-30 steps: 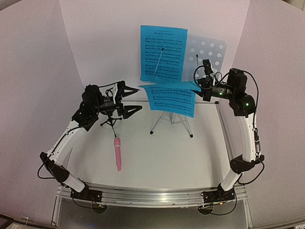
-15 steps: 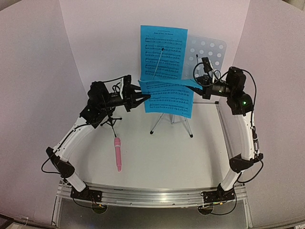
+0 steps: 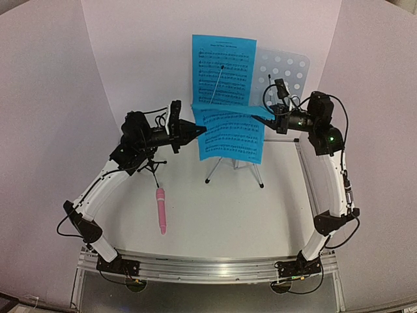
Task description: Set up the instrument practice props
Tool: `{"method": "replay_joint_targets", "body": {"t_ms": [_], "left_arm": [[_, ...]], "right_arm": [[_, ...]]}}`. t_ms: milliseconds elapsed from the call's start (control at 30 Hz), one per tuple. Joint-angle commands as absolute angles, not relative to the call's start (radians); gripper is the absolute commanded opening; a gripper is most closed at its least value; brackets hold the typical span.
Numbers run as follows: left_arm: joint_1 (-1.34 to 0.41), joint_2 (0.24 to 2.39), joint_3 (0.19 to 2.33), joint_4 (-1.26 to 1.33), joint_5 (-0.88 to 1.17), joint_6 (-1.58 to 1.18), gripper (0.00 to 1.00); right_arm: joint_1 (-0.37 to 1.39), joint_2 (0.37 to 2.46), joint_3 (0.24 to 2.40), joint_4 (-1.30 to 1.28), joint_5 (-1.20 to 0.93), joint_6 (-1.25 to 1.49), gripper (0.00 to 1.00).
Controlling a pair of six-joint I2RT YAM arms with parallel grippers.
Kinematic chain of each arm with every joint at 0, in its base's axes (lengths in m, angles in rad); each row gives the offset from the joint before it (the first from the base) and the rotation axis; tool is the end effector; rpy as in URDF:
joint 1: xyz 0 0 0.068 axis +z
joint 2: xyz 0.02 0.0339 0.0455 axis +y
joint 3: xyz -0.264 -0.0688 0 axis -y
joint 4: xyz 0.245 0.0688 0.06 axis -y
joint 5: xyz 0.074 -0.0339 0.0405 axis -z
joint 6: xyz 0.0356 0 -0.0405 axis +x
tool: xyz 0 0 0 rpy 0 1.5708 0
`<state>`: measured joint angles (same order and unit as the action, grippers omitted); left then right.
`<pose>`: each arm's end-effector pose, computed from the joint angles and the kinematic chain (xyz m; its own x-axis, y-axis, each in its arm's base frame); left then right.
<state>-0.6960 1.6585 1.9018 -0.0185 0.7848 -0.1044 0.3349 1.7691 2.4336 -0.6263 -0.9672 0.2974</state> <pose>0.2626 -0.2521 0.5159 0.0678 -0.1527 -0.9859 0.9948 0.0858 0.0551 0.2945 0.1335 0.5742 -0.2479 0.0898 -0.9646 -0.9318 0.2503 0.2628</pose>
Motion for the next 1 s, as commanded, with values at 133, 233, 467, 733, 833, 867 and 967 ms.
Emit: {"method": "replay_joint_targets", "body": {"t_ms": [133,233,467,733,833,867,967], "left_arm": [[-0.701,1.664,1.966,-0.098,0.776,-0.203,0.0],[-0.702,1.658,1.963,-0.126,0.811,-0.292,0.0],[-0.706,1.655,1.969,-0.138,0.826,-0.395,0.0],[-0.707,1.751,2.132,-0.045,0.821,-0.364,0.0],[-0.706,1.83,2.264,-0.079,0.798,-0.291,0.0],[-0.703,1.861,2.307,-0.076,0.789,-0.288,0.0],[-0.7,1.949,2.449,-0.073,0.787,-0.299,0.0]], "right_arm": [[0.334,1.737,2.376,-0.592,-0.969,0.368,0.08],[0.333,1.725,2.355,-0.59,-0.881,0.433,0.35],[0.333,1.68,2.304,-0.567,-0.667,0.515,0.45],[0.333,1.618,2.313,-0.548,-0.364,0.518,0.54],[0.334,1.594,2.292,-0.548,-0.273,0.472,0.54],[0.334,1.587,2.282,-0.548,-0.235,0.457,0.55],[0.334,1.583,2.259,-0.548,-0.121,0.41,0.54]]}}
